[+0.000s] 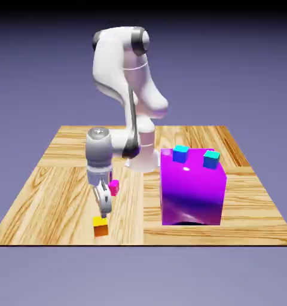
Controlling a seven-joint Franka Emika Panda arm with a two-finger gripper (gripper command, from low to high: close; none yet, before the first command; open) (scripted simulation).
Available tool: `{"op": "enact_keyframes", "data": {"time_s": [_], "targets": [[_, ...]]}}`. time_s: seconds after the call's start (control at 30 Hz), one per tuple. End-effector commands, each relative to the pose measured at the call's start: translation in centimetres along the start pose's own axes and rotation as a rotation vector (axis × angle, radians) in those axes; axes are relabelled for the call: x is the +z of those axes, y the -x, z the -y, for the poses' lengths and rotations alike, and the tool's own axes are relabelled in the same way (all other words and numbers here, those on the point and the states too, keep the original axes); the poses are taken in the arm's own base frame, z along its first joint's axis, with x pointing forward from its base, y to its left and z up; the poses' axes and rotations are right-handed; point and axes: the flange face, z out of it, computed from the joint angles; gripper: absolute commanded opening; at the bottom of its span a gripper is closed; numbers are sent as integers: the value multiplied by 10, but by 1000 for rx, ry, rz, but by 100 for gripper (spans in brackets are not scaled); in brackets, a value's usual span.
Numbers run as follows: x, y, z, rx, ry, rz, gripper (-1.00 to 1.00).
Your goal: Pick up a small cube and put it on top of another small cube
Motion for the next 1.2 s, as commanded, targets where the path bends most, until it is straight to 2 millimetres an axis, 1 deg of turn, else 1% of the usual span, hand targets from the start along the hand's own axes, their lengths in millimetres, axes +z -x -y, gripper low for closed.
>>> {"op": "enact_keyframes", "data": {"time_s": [0.0,0.13,0.17,0.2,0.37,0.47,0.57,0.67,0.73,0.8,0.93,1.03,1.07,1.1,1.13,1.17], "targets": [[13,0,1,1,-1,2,0],[70,0,0,0,0,0,0],[70,0,0,0,0,0,-100],[70,0,0,0,0,0,-100],[0,0,0,0,0,0,-100],[-44,51,-11,-89,-9,-20,-100],[-88,102,-34,-182,-15,-31,-100],[-130,151,-68,-280,-19,-35,-100],[-156,181,-97,-349,-20,-33,-100],[-182,209,-130,-420,-19,-29,-100],[-228,255,-209,-574,-14,-16,-100],[-258,279,-277,-698,-7,-4,-100],[-267,285,-301,-741,-4,1,-100],[-270,286,-309,-756,-3,3,-100],[-270,286,-309,-756,-3,3,-100],[-255,287,-309,-756,-2,2,-100]]}}
